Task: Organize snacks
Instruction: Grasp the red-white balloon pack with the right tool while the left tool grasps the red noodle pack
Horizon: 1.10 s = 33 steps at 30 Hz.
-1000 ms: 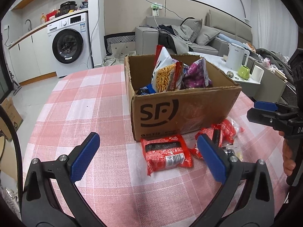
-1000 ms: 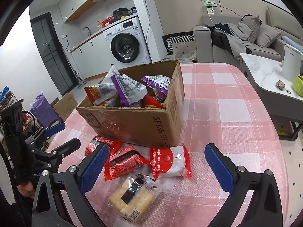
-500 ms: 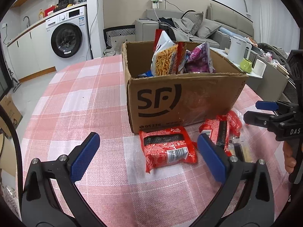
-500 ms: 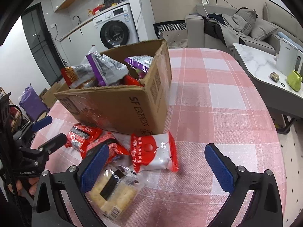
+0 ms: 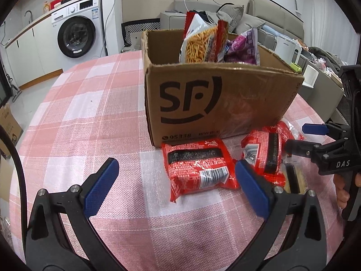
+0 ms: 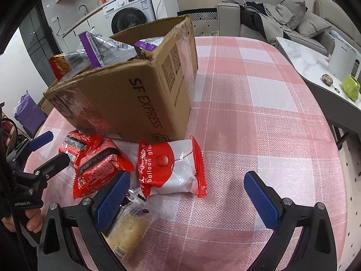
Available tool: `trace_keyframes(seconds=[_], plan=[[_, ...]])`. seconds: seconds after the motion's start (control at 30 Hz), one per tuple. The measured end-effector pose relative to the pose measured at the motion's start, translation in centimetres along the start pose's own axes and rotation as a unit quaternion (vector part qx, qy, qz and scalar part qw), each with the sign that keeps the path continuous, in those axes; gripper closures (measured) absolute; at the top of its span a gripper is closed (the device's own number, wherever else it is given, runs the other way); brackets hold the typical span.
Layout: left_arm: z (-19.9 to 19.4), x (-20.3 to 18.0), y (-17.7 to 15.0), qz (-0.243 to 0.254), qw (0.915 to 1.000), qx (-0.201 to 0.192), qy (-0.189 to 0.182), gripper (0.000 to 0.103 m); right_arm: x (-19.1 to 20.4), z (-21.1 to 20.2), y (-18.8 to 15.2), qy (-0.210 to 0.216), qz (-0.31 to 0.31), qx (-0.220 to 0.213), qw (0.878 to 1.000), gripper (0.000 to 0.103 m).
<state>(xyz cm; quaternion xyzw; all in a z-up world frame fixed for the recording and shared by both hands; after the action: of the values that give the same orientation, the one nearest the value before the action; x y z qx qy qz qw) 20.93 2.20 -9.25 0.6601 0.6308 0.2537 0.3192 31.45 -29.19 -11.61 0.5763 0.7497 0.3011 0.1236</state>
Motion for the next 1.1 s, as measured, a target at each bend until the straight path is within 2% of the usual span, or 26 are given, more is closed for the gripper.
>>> trace_keyframes(seconds=[0.2,0.47,0.53,0.67,0.9,1.0,1.1], plan=[[1.0,0.1,-0.5,0.007,0.9999,0.008,-0.005,0.001,0.1,0.6,-0.2,-0.005,-0.005,0.004,1.000,0.000],[1.3,-0.9,-1.1,0.011,0.9998,0.017,-0.008,0.001,0.7,1.2,0.0,-0.032,-0.032,-0.008,0.999,0.001],[1.5,-0.9,-1.1,0.012,0.9997,0.020,-0.007,0.001,0.8,1.3,-0.1,-0.040,-0.038,-0.008,0.998,0.003],[1.9,-1.0,-1.1,0.013,0.9996,0.023,-0.007,0.001,1.4,1.0,0.0,-0.039,-0.055,-0.017,0.998,0.021],[2.8,-0.6,-1.5,0.006,0.9993,0.036,-0.005,0.001,2.4,0.4,-0.3,-0.019,-0.071,-0.021,0.997,0.042],[3.1,-0.4,-1.6,0.006,0.9993,0.036,-0.007,0.001,2.6,0.2,-0.4,-0.010,-0.073,-0.022,0.997,0.049],[3.1,-0.4,-1.7,0.009,0.9993,0.036,-0.010,0.001,3.0,-0.1,-0.5,-0.005,-0.076,-0.022,0.997,0.052]])
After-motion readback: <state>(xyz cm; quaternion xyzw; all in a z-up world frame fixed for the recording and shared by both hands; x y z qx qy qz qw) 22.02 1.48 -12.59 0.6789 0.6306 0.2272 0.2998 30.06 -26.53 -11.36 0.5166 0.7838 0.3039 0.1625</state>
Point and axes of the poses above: each gripper's, at about its wrist camera, not at the fingertips, and z roughly the way its jaws point, x to its left, y to its top, the point moved 7 cm from there along z, roughly the way its jaws point, and after that the axes turned 5 degrees about -x, right-handed, at the moved point
